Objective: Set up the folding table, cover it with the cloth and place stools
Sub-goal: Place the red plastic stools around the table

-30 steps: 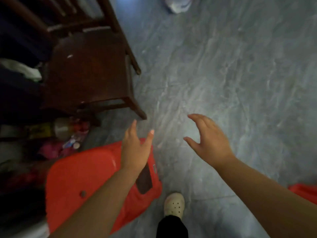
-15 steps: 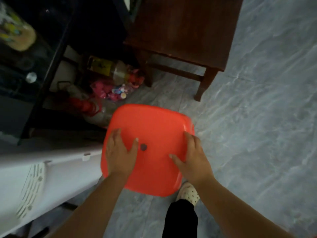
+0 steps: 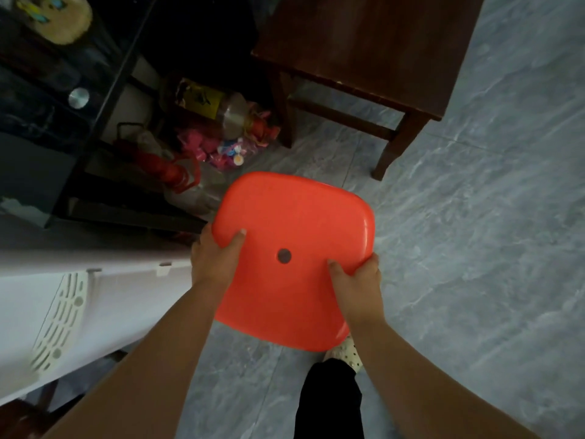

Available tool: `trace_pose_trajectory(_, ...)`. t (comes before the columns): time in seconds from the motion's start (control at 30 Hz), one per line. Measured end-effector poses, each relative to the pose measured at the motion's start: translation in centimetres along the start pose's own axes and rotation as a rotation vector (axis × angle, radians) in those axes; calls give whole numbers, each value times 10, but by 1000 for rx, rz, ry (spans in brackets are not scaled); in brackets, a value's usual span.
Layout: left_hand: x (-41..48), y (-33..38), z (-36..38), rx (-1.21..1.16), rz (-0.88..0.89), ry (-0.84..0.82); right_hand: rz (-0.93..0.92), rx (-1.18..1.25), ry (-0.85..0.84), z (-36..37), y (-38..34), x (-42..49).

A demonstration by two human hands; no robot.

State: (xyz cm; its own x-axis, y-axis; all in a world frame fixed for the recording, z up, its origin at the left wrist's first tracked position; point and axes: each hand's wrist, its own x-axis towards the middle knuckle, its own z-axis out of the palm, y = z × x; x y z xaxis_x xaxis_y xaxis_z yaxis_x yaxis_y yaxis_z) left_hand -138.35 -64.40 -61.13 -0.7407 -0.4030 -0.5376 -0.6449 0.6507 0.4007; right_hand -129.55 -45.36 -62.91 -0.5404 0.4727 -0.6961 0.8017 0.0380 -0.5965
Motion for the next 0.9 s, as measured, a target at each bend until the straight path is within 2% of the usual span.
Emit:
trace_pose_trajectory(0.2,-64,35,28,13,90,48,93,125,31,-76,19,12)
trace_pose_trajectory(0.47,-217,140,121,105,334,56,168,284,116,-251,88,17)
trace_pose_trajectory(0.63,-337,218,196,168,498,11,169,370,271,-405,122,-2)
trace_pose_trajectory(0.9,-611,356,282,139,844,-244,107,253,614,-724,171,-103)
